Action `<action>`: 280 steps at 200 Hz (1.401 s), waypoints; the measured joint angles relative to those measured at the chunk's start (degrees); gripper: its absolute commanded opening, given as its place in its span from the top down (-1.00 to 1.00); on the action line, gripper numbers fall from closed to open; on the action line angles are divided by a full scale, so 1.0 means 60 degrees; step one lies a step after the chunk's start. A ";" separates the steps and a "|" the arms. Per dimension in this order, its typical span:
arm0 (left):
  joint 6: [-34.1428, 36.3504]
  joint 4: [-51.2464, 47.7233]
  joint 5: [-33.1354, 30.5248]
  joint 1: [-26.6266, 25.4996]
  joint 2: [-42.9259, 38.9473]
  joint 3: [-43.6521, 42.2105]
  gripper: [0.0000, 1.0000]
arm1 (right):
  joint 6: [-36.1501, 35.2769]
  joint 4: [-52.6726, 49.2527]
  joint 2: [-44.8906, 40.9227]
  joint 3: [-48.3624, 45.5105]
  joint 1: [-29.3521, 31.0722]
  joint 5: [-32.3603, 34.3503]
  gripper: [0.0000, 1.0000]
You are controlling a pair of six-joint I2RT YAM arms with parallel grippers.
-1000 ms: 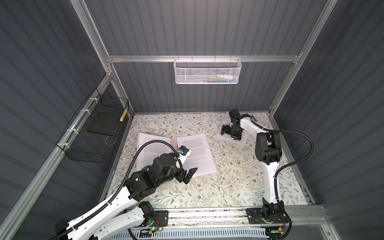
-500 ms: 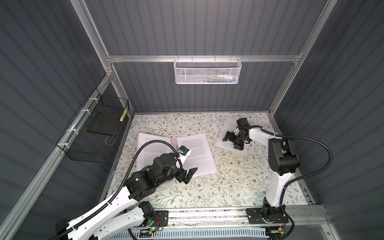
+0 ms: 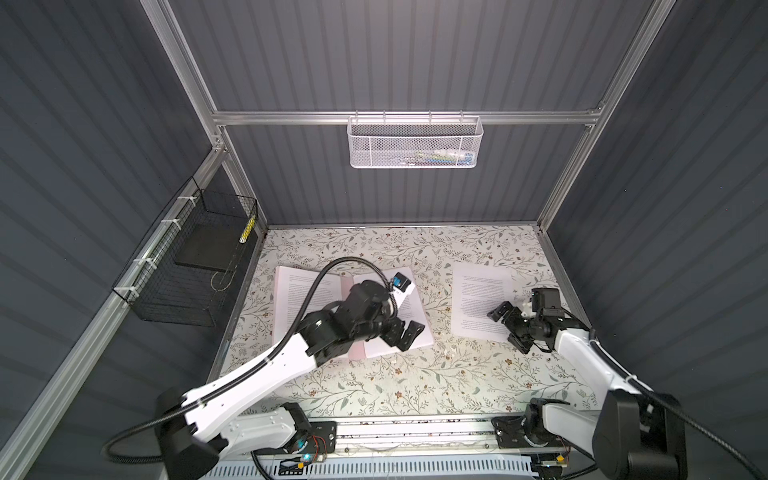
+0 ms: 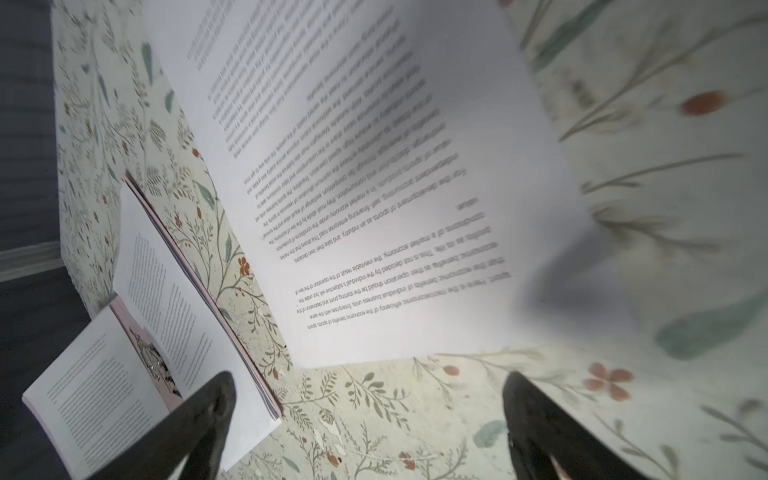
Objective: Put the files into the folder
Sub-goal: 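Reach the left gripper across and pinch the loose white sheet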
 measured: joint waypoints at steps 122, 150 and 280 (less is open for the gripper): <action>-0.0193 -0.0146 0.3060 -0.0040 1.0098 0.7566 -1.00 | -0.0423 -0.0211 -0.1126 -0.0922 -0.0084 -0.0459 -0.98; -0.0189 -0.0423 0.3326 -0.0066 1.1176 0.8655 -1.00 | -0.0426 -0.0222 -0.1231 -0.1188 -0.0084 -0.0452 -0.98; -0.0874 0.1333 0.3712 -0.0987 1.0247 0.6313 -0.99 | 0.0678 0.2178 0.1657 -0.0616 -0.0747 0.0000 -0.98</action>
